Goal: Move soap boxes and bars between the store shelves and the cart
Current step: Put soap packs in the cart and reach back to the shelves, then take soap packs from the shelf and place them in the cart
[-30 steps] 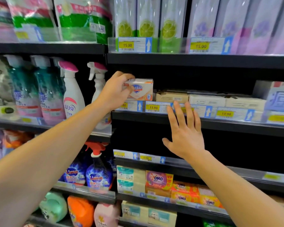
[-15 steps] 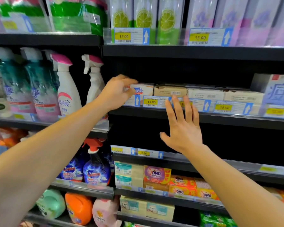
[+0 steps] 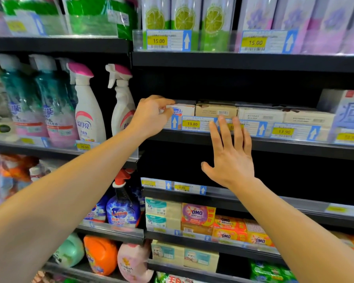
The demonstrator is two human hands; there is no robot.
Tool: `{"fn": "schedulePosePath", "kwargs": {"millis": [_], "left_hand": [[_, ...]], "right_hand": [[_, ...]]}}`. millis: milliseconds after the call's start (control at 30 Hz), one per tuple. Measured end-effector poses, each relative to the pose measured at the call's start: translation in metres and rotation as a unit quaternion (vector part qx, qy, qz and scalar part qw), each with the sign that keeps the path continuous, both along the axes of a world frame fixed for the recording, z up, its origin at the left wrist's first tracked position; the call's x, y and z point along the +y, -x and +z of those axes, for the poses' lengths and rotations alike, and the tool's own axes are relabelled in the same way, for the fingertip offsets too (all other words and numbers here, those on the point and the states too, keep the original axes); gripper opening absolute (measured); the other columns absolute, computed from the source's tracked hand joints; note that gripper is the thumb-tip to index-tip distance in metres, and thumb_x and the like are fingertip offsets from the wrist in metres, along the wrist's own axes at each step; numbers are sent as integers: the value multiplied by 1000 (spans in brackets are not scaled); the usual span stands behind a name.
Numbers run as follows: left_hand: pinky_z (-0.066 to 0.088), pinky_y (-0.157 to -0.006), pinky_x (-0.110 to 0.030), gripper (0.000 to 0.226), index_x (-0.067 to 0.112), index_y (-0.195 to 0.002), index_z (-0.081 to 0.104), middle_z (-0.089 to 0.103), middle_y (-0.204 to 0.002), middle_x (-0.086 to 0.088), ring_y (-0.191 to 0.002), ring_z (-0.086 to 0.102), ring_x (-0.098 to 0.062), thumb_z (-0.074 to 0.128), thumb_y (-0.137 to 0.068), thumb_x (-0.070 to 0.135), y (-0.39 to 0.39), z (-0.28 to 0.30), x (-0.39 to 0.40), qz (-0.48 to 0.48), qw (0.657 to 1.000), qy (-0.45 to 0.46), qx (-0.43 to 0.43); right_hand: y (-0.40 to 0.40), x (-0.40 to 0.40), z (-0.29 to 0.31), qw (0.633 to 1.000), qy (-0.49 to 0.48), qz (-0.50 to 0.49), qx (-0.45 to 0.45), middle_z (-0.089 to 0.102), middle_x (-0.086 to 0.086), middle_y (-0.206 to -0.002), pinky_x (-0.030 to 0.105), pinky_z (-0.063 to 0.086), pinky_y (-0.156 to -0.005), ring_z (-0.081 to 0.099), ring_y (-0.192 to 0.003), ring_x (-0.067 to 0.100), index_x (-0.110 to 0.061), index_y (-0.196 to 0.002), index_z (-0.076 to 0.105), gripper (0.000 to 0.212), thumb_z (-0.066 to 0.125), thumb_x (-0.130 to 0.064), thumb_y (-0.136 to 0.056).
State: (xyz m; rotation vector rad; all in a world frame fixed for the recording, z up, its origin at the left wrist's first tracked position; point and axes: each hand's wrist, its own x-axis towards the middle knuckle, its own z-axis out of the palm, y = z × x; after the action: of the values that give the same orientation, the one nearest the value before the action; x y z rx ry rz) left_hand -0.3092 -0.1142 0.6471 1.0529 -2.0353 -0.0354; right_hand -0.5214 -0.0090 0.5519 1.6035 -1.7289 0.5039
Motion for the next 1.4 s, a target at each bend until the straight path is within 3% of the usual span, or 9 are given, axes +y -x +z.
{"fn": "schedulePosePath", "kwargs": {"millis": [233, 333, 433, 600, 833, 967, 1100, 1267, 1400], "left_hand": [[33, -112, -40, 37, 25, -135, 58, 47, -146, -7, -133, 40, -31, 54, -99, 29, 0, -3, -4, 3, 1000, -26, -4], [31, -116, -47, 50, 27, -145, 46, 36, -155, -9, -140, 31, -34, 56, -96, 32, -2, -4, -2, 4, 999, -43, -17], [25, -118, -45, 65, 27, -152, 33, 27, -159, -8, -145, 22, -32, 60, -93, 32, -11, -14, 10, 2, 999, -34, -9], [24, -119, -45, 73, 24, -153, 31, 33, -156, -9, -145, 27, -28, 58, -88, 43, -39, -54, 31, 10, 1000, 4, 0], [23, -118, -40, 68, 16, -149, 40, 38, -153, -11, -142, 32, -30, 61, -88, 38, -84, -163, 84, 31, 998, -42, -20], [21, -116, -40, 66, 13, -147, 44, 40, -152, -15, -139, 34, -34, 63, -88, 36, -117, -241, 117, 54, 989, -124, -61], [22, -113, -34, 67, 9, -141, 51, 50, -143, -19, -131, 45, -36, 55, -82, 41, -156, -315, 155, 55, 974, -190, -110], [36, -110, -46, 69, 8, -136, 56, 53, -140, -19, -126, 49, -38, 50, -81, 48, -213, -401, 201, 59, 947, -286, -137], [26, -114, -43, 72, 14, -147, 44, 41, -151, -16, -136, 37, -38, 44, -86, 52, -261, -450, 225, 53, 910, -372, -175]], "right_hand": [[-6, 6, -3, 1000, -11, -12, -8, -10, 9, -166, 52, -4, -120, -18, -150, 35, -17, -159, 2, 109, 64, -57, -78], [-6, 12, -4, 1000, -18, -6, -5, -5, 10, -166, 53, -1, -121, -15, -151, 35, -17, -159, 8, 106, 65, -54, -78], [-12, 21, -8, 999, -24, 8, -21, 3, 9, -166, 54, 3, -122, -7, -152, 35, -18, -159, 12, 101, 67, -50, -80], [-43, 39, -34, 995, -41, 61, -61, 7, 9, -165, 51, 7, -123, 2, -152, 33, -25, -158, 13, 95, 68, -44, -83], [-106, 58, -105, 977, -140, 136, -90, 9, 3, -166, 45, 3, -123, 3, -153, 26, -26, -158, 14, 87, 62, -48, -88], [-141, 72, -154, 952, -237, 161, -109, 10, 3, -166, 44, -1, -122, 2, -153, 27, -25, -158, 13, 86, 59, -51, -90], [-177, 91, -212, 925, -298, 189, -141, 31, 9, -159, 48, 12, -121, 21, -149, 35, -19, -154, 31, 85, 55, -49, -78], [-221, 117, -283, 876, -414, 187, -164, 26, 7, -161, 49, 12, -121, 15, -151, 33, -18, -156, 26, 85, 61, -48, -85], [-250, 133, -331, 845, -459, 174, -211, 35, 11, -157, 54, 26, -118, 26, -147, 36, -12, -152, 36, 83, 70, -42, -82]]}}
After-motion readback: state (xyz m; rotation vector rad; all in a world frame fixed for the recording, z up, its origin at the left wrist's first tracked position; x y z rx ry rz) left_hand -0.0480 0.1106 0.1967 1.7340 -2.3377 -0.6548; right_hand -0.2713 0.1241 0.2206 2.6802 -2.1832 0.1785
